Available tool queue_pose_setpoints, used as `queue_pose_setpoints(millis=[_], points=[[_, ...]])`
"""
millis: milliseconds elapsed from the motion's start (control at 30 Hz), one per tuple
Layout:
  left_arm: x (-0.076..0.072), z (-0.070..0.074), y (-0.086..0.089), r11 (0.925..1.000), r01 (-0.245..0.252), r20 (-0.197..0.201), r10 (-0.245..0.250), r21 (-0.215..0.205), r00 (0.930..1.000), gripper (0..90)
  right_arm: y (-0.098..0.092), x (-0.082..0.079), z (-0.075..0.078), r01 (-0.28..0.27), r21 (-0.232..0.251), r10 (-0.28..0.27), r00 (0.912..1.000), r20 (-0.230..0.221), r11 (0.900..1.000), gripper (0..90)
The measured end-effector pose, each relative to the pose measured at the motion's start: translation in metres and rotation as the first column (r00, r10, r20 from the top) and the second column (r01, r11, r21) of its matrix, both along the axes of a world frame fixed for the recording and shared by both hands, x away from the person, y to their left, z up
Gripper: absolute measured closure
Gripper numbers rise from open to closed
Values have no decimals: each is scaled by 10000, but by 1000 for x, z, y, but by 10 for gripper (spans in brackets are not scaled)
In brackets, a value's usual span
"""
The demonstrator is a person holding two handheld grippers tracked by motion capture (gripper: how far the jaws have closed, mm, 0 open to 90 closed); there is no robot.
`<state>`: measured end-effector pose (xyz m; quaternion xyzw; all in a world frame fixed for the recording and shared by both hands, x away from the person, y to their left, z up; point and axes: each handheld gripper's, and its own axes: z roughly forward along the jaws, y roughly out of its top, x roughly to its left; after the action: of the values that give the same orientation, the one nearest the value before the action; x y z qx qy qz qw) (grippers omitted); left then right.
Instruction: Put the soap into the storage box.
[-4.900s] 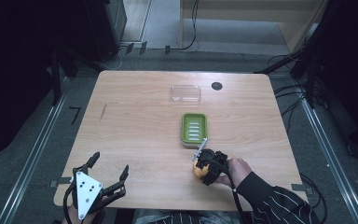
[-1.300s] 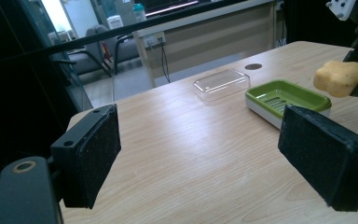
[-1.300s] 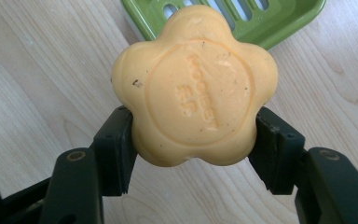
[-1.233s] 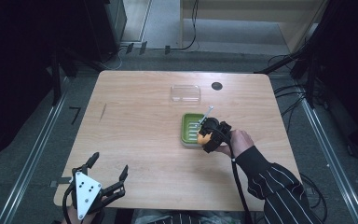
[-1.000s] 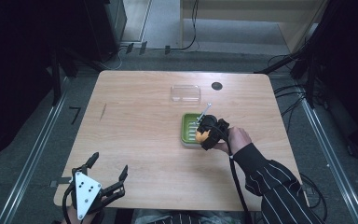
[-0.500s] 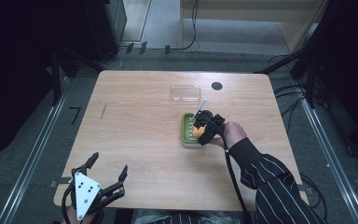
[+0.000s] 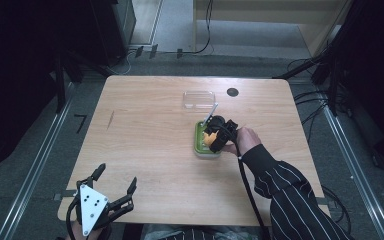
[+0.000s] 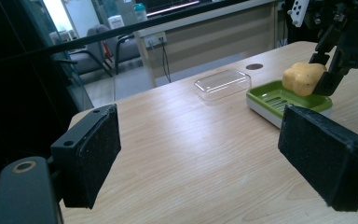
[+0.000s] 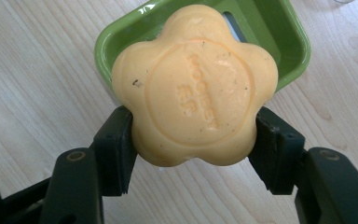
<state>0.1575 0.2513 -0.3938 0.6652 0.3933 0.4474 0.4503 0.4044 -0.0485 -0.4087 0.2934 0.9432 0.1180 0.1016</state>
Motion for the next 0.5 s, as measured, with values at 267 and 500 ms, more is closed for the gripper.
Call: queue_pose_setpoints(millis=[267,500], points=[[0,0,0,10000,4,-7,-4,9,10000,130,4,6,-3,66,43,-66,9999,-90,10000,399],[0,0,0,10000,0,-21,0,11,10000,130,8,12,-5,74,91,-73,9999,-135,9999,399]])
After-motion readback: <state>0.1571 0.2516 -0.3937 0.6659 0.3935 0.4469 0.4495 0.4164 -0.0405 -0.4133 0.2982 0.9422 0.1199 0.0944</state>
